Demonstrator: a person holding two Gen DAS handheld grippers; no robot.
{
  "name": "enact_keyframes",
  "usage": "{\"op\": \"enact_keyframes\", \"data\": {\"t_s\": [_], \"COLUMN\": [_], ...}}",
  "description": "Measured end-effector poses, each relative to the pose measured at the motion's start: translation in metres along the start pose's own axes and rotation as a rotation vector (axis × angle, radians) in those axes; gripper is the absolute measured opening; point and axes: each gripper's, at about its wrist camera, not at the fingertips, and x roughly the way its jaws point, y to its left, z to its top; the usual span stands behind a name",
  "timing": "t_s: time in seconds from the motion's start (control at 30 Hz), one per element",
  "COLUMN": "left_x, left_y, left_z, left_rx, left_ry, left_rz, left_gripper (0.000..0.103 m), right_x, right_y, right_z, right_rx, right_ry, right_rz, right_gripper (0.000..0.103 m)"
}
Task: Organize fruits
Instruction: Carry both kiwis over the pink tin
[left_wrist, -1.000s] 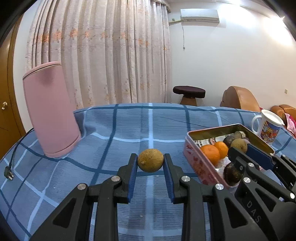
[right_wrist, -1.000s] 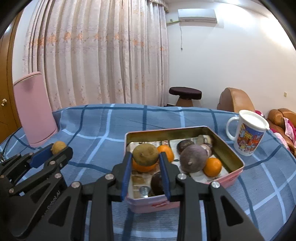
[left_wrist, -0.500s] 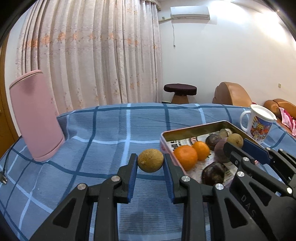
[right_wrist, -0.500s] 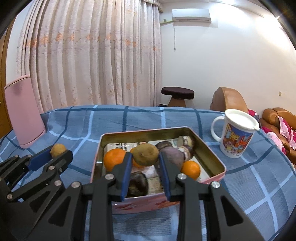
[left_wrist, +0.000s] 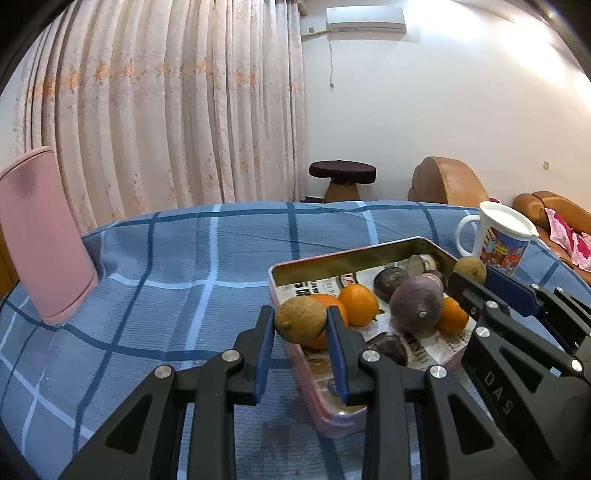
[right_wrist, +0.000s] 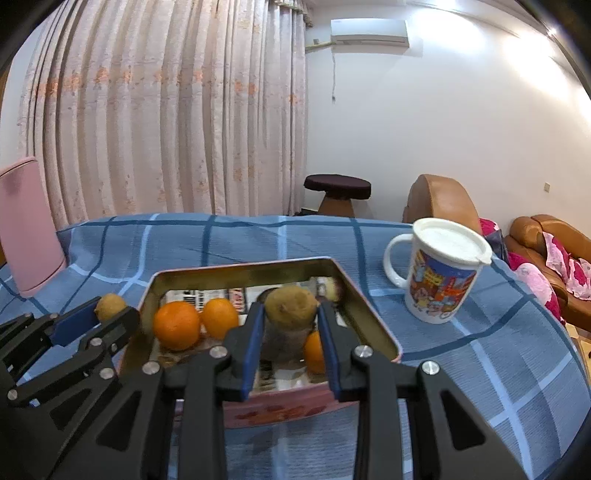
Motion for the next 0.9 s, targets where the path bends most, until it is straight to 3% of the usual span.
{"op": "enact_keyframes", "data": {"t_s": [0.9], "left_x": [0.048], "left_y": [-0.034], "left_z": [0.019], "left_rx": [-0.033], "left_ry": [0.089], "left_rz": [-0.076], "left_gripper": [0.030], "right_x": [0.033], "right_y": [-0.041], "right_z": [0.015], "right_rx": [0.026], "right_ry": [0.026], "right_rz": [-0.073], "right_gripper": [0.033]}}
